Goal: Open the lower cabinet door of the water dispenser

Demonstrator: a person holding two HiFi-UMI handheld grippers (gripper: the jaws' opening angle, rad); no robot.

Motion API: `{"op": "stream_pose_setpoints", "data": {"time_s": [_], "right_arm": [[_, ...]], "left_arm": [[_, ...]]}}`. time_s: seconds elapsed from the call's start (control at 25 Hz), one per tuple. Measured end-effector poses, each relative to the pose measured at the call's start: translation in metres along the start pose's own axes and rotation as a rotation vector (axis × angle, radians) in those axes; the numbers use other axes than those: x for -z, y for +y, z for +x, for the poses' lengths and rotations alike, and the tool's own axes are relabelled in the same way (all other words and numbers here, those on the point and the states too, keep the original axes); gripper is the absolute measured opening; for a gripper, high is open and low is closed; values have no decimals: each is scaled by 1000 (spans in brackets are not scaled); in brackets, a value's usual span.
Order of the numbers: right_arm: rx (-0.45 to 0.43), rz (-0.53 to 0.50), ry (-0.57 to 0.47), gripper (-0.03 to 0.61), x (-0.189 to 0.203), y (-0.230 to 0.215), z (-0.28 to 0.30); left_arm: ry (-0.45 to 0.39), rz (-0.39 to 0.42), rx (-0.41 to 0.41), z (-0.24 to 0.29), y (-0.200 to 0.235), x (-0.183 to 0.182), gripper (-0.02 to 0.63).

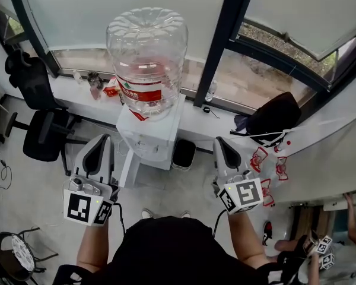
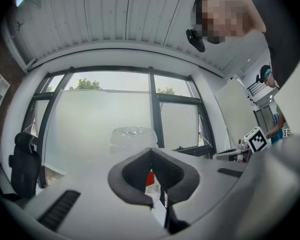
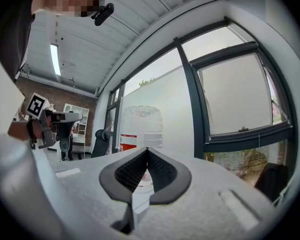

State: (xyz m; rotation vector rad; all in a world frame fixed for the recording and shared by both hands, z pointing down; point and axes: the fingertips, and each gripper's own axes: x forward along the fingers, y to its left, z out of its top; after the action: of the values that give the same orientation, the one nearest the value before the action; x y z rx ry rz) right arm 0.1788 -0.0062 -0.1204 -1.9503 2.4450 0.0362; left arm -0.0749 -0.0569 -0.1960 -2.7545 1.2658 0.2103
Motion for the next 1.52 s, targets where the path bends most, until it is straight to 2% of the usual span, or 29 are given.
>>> {"op": "stream_pose_setpoints", "data": {"time_s": [0.36, 0.52, 0.8, 1.52], "right_arm": [[135, -21, -10, 5, -6, -28, -36], [166, -14, -10, 5, -3, -36, -46], [156, 17, -19, 5, 0, -30, -46], [108, -9, -19, 5, 4, -13, -35]], "left_arm": [[6, 24, -82, -34, 15, 0, 8], [11, 30, -99, -39, 17, 4, 8], [11, 40, -99, -40, 14, 5, 9], [25, 55, -127, -51, 15, 7, 8]]}}
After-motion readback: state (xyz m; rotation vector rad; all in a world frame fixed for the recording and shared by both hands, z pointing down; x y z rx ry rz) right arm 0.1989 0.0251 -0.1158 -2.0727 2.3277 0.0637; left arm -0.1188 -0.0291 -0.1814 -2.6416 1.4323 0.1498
